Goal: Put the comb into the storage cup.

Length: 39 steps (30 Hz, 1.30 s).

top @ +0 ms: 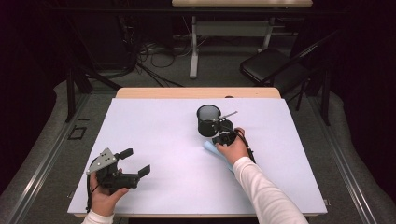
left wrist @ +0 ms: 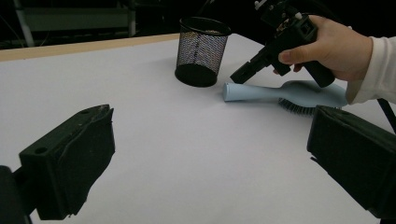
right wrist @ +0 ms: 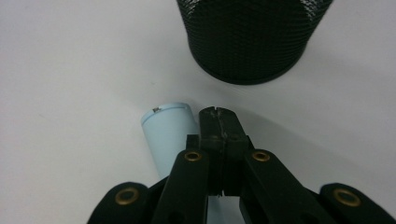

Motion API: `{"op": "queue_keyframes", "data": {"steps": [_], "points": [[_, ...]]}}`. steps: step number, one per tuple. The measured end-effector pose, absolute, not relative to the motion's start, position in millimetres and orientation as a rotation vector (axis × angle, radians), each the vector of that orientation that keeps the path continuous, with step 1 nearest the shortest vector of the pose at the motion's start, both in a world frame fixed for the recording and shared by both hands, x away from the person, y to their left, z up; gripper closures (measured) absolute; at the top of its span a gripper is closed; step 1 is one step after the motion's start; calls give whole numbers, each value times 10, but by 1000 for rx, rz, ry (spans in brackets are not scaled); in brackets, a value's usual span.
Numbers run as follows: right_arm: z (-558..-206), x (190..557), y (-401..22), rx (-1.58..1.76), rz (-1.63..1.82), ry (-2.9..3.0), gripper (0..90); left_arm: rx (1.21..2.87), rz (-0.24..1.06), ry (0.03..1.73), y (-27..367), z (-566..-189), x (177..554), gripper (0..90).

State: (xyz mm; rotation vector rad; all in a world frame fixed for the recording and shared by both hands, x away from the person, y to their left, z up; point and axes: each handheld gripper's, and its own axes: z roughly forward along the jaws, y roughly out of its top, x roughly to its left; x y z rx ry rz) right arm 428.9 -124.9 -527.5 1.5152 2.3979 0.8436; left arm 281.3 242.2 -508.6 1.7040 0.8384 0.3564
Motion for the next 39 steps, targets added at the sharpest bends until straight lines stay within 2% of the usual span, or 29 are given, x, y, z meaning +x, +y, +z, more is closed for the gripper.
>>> {"op": "queue_keyframes", "data": {"steps": [11, 21, 39], "points": [[-5329, 4206, -987, 1446, 831, 2487, 900, 1705, 355, 837, 2429, -5088, 2817, 10], [-5368, 3916, -791, 1356, 786, 2594, 900, 1704, 355, 837, 2432, -5087, 2813, 10], [-5360, 3153, -1161, 1204, 886, 2620, 900, 1708, 355, 838, 2419, -5086, 2806, 10]]}}
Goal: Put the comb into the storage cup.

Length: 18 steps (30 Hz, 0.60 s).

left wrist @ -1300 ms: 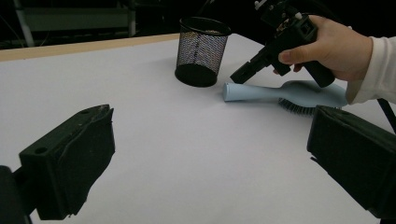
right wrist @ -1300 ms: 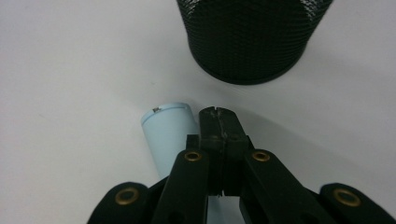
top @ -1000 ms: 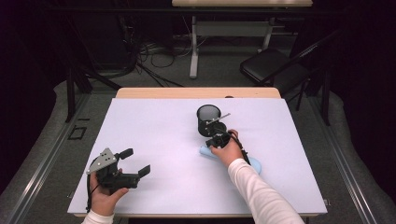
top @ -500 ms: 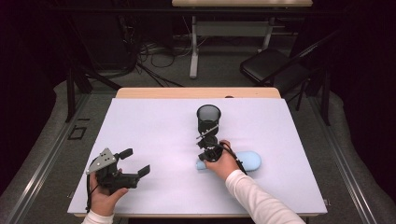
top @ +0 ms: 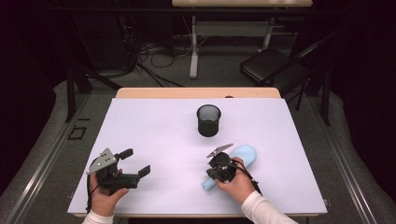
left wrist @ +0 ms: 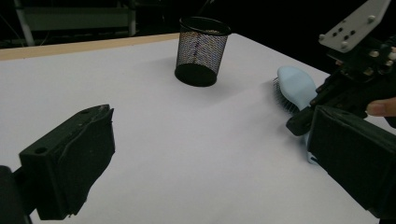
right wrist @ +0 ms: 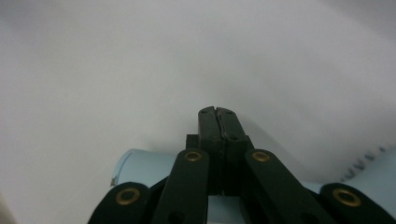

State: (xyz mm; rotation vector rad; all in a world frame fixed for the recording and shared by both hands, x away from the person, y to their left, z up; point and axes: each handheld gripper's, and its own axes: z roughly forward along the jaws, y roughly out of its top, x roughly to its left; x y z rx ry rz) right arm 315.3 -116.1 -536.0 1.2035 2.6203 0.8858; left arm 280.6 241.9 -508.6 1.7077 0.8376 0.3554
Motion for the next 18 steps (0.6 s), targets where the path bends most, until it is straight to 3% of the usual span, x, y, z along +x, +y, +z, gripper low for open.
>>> {"op": "queue_keyframes", "data": {"steps": [18], "points": [[-5340, 2616, -1533, 1112, 789, 2529, 900, 1710, 358, 839, 2412, -5090, 2802, 10]]}}
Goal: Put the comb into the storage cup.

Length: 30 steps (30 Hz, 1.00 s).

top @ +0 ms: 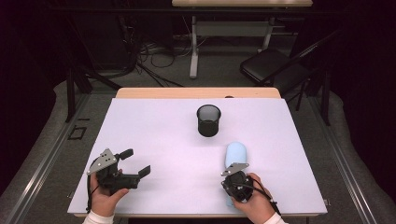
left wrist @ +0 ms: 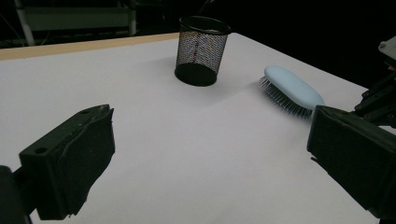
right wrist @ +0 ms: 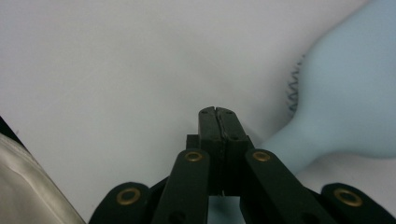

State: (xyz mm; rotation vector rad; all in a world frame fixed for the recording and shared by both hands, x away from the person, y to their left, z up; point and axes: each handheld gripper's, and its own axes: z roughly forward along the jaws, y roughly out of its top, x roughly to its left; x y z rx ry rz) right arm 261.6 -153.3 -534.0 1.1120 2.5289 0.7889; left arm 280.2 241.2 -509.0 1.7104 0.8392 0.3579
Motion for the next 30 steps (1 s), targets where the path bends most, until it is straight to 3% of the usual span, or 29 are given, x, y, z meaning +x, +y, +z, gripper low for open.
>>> {"op": "queue_keyframes", "data": {"steps": [18, 30], "points": [[-5344, 2560, -2158, 1294, 833, 2431, 897, 1712, 358, 836, 2408, -5091, 2804, 10], [-5354, 2620, -2315, 1352, 851, 2378, 895, 1719, 358, 836, 2410, -5095, 2811, 10]]}}
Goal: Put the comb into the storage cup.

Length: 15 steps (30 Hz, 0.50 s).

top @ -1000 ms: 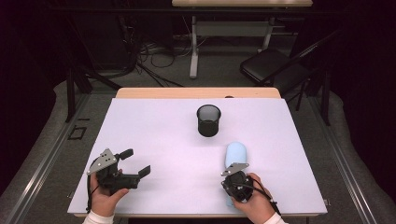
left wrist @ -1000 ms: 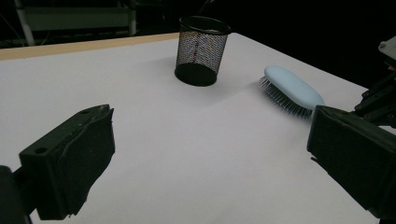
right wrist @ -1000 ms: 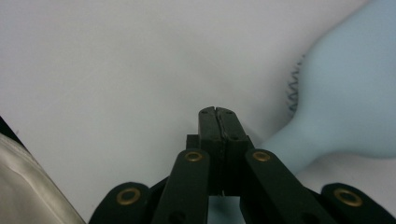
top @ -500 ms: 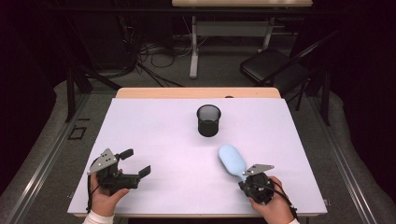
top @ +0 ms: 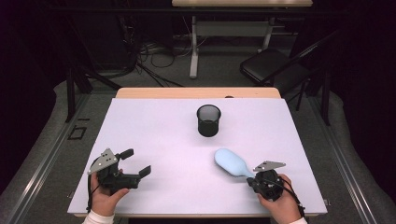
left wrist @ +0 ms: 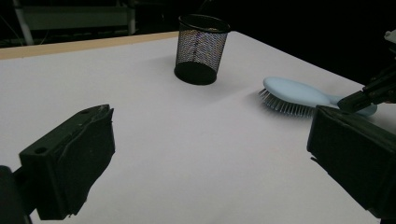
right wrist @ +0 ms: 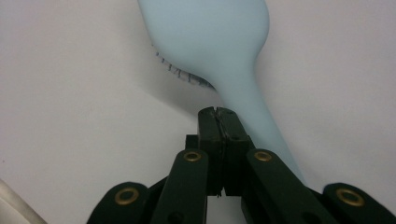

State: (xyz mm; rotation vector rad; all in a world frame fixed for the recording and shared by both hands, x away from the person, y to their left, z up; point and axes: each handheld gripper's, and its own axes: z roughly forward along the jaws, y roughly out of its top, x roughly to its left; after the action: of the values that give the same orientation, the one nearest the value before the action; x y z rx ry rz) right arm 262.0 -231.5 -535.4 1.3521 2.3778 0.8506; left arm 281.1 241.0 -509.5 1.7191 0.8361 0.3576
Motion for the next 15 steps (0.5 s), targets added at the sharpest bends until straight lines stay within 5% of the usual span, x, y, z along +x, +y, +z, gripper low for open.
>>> {"op": "queue_keyframes", "data": {"steps": [15], "points": [[-5368, 2621, -2307, 1347, 860, 2382, 873, 1722, 354, 833, 2404, -5099, 2814, 10]]}}
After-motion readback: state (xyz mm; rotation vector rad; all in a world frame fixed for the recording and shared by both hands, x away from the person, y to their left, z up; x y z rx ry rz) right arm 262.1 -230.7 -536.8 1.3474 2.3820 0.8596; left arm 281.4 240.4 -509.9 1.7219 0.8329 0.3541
